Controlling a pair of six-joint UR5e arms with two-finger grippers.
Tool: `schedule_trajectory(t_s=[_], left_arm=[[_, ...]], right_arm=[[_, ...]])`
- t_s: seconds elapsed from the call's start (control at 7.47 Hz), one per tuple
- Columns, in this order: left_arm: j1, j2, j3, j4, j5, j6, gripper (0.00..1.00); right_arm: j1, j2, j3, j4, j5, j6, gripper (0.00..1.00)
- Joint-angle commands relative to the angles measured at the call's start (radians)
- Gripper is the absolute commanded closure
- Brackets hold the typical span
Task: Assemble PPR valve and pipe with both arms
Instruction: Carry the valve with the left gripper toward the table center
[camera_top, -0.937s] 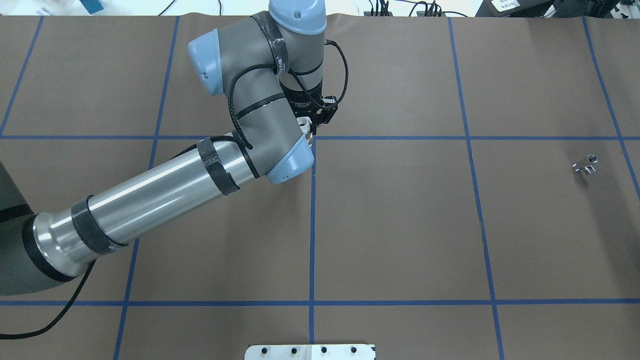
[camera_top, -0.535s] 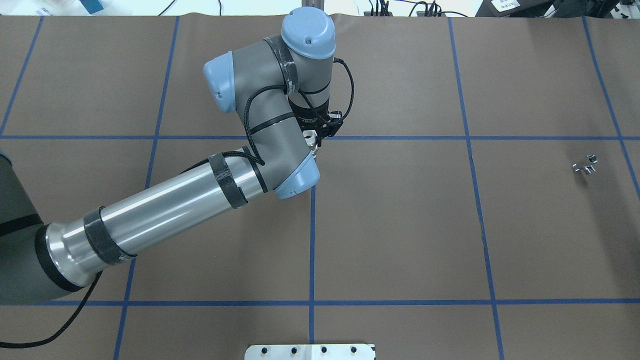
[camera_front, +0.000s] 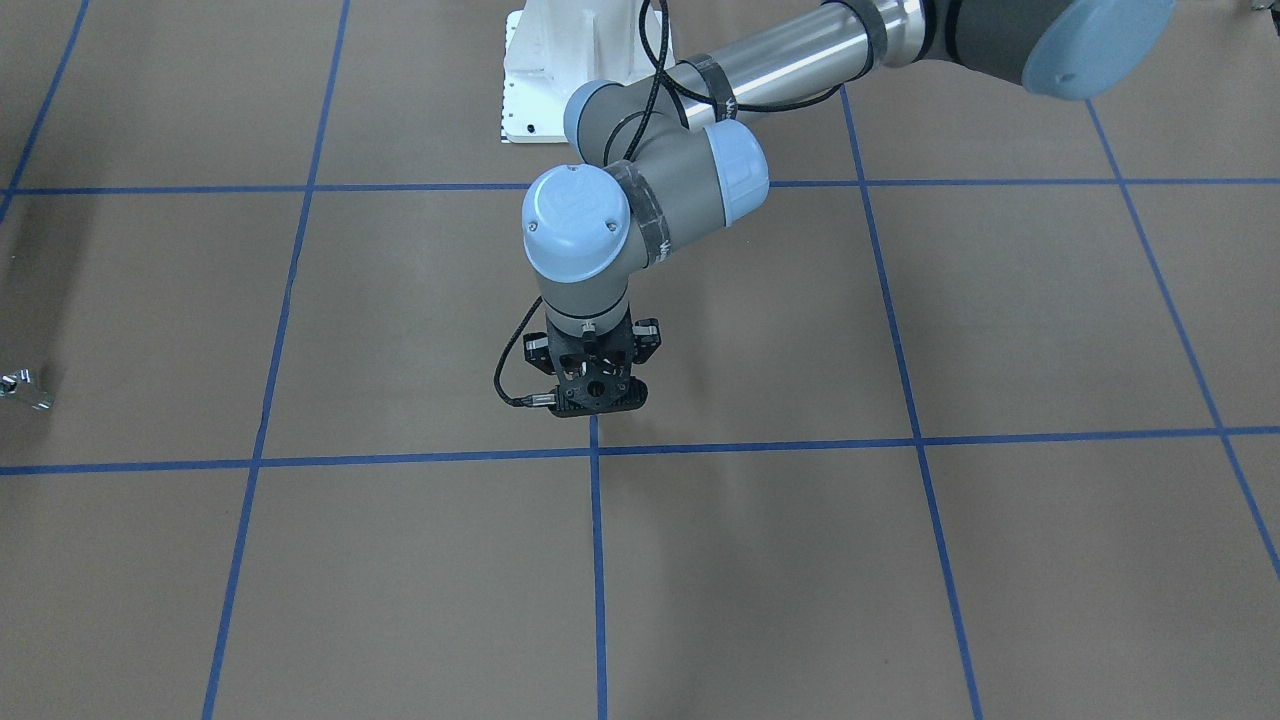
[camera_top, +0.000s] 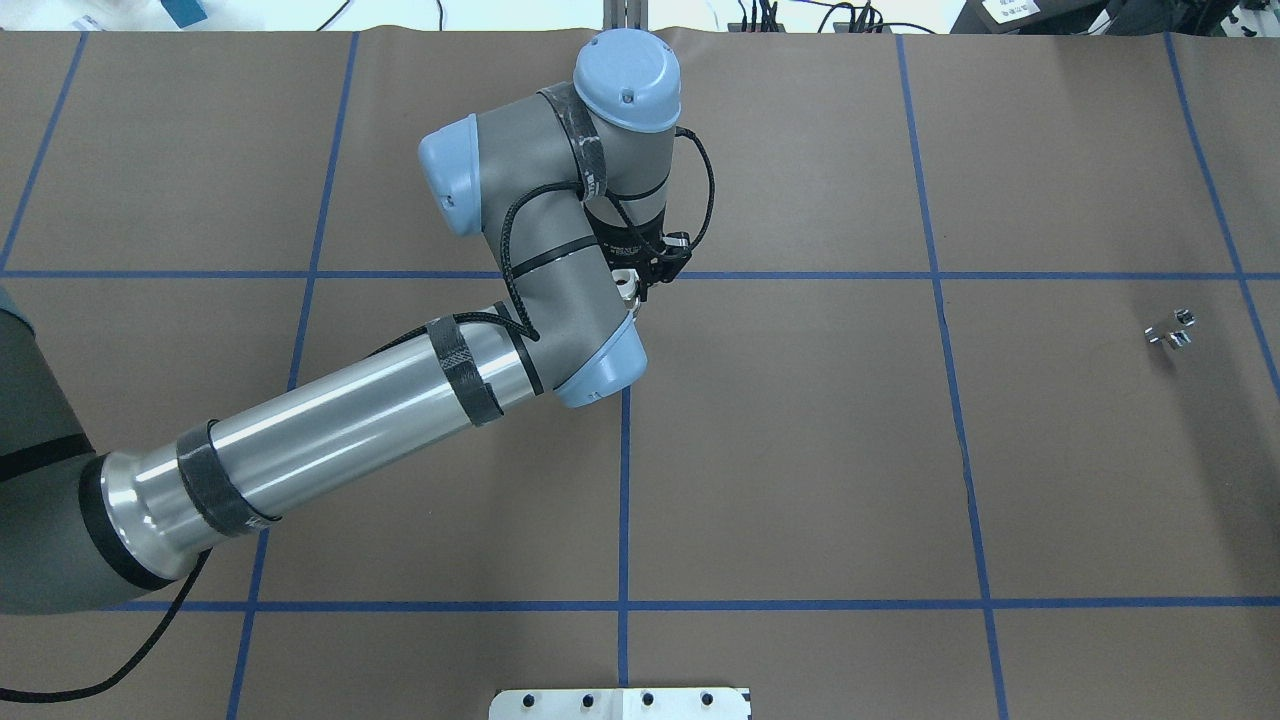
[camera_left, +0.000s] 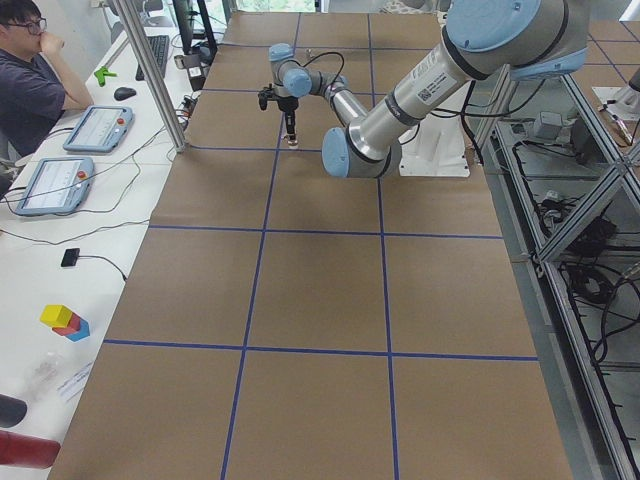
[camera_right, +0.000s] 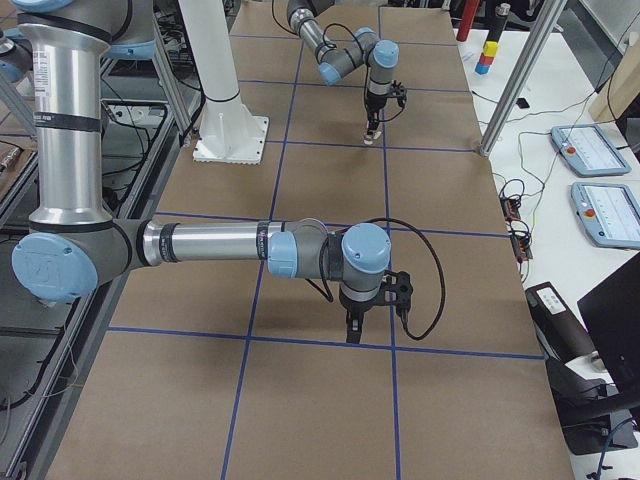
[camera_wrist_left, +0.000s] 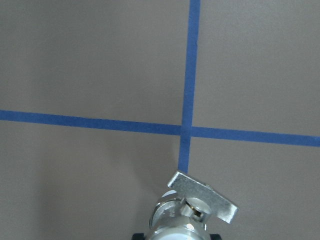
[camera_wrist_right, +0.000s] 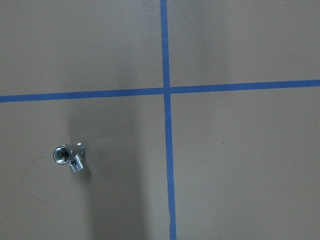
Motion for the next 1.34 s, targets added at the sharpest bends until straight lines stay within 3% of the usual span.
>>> schedule_trajectory(t_s=[0.0, 0.67, 0.8, 0.94, 1.07, 1.2], left_arm=[[0.003, 0.000, 0.024, -0.029, 0.001, 0.000, 1.00], [0.014, 0.000, 0.022, -0.032, 0.000, 0.000, 1.00], [0.014, 0.001, 0.022, -0.050, -0.001, 0.000, 0.85], [0.014, 0.003, 0.022, -0.052, 0.000, 0.002, 0.27], [0.015, 0.004, 0.019, -0.052, 0.002, 0.000, 0.00], [0.015, 0.001, 0.019, -0.052, 0.007, 0.000, 0.00]], right_arm=[[0.000, 0.001, -0.001, 0.000, 0.000, 0.000, 0.01], [0.000, 0.001, -0.004, 0.000, -0.002, 0.000, 0.01], [0.000, 0.001, -0.004, 0.000, -0.001, 0.001, 0.01], [0.000, 0.001, -0.006, 0.000, -0.002, 0.001, 0.01], [0.000, 0.003, -0.007, 0.000, -0.002, 0.001, 0.01], [0.000, 0.003, -0.009, 0.000, -0.002, 0.001, 0.01]])
